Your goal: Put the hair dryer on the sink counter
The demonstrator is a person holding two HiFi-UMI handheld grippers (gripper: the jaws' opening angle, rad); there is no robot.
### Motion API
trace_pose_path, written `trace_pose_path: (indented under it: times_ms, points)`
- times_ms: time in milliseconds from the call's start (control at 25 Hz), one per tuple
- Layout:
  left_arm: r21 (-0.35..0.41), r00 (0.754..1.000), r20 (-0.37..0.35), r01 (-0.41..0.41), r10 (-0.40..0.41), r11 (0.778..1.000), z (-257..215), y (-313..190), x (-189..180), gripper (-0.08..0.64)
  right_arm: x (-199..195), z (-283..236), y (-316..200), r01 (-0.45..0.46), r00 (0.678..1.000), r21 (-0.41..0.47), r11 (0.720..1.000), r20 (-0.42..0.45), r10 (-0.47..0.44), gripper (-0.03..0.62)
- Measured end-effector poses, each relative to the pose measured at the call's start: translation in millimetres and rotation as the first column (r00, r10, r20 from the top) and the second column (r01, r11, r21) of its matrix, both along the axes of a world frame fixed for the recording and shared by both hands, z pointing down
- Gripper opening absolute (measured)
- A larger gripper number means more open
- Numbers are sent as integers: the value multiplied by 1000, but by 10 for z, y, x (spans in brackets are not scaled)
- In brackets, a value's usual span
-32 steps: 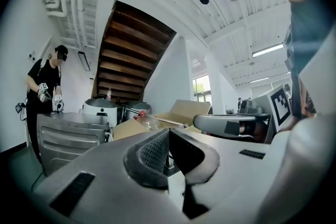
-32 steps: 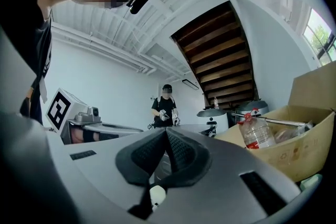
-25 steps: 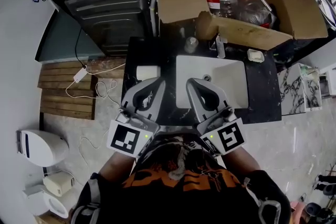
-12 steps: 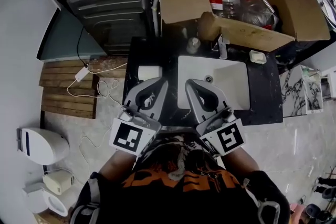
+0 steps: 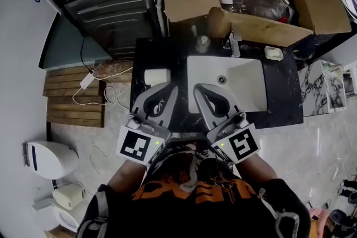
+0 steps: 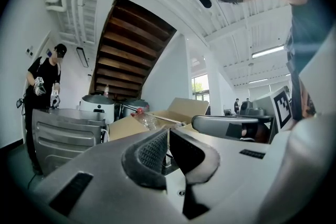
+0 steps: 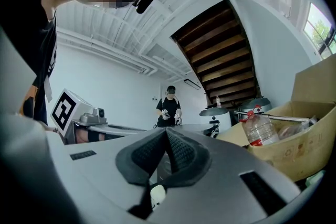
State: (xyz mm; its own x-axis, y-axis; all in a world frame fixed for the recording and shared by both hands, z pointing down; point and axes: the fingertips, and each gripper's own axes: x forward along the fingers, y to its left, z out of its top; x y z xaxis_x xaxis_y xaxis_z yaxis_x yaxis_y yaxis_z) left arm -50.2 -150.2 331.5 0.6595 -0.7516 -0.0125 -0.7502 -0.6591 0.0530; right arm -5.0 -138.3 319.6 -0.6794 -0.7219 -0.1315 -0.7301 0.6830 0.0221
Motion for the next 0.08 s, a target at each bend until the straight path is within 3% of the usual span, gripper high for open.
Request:
trace_pose_path:
  times_ms: [80]
  points:
    - [1,1000,-22,-5,5,1000,-24,-2,33,26,5,22,0,-1,1000,-4,1000,2,1,14]
